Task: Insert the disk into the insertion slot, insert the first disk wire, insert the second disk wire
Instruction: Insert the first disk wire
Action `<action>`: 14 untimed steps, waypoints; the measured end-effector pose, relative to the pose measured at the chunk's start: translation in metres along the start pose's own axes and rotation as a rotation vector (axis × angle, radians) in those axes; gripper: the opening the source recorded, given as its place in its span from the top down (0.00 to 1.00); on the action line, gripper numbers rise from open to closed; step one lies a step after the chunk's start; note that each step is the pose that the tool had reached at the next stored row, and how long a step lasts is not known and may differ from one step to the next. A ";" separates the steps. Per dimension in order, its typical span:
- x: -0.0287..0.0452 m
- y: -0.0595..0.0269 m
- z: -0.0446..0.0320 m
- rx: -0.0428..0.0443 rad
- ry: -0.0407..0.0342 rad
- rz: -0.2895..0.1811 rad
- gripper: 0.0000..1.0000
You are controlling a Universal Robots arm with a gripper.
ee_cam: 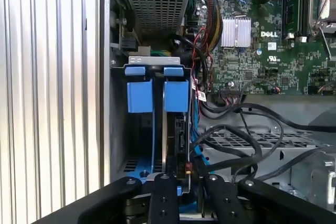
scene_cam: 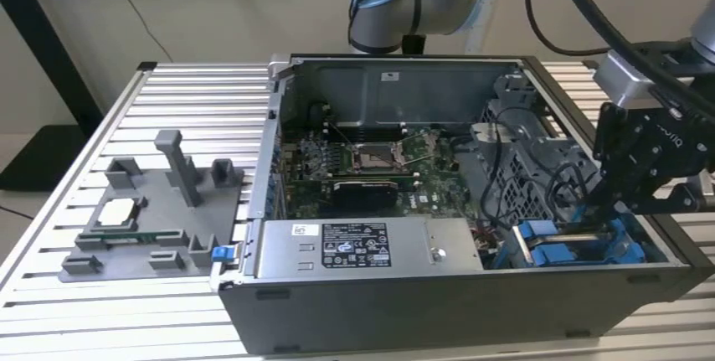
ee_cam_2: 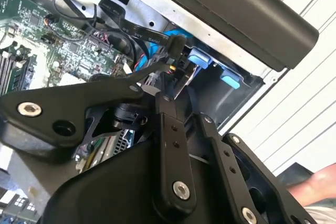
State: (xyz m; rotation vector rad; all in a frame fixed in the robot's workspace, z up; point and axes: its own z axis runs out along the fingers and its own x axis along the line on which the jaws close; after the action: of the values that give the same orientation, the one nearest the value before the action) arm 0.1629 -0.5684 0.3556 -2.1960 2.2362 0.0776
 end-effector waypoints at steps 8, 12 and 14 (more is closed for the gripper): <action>-0.0003 0.0009 -0.0094 0.0000 0.0000 0.000 0.00; -0.0006 0.0017 -0.0140 0.0000 -0.0002 0.000 0.00; -0.0016 0.0018 -0.0158 -0.0001 -0.0014 0.000 0.00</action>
State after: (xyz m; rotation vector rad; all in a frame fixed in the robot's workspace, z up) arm 0.1616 -0.5674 0.3714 -2.1948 2.2360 0.0791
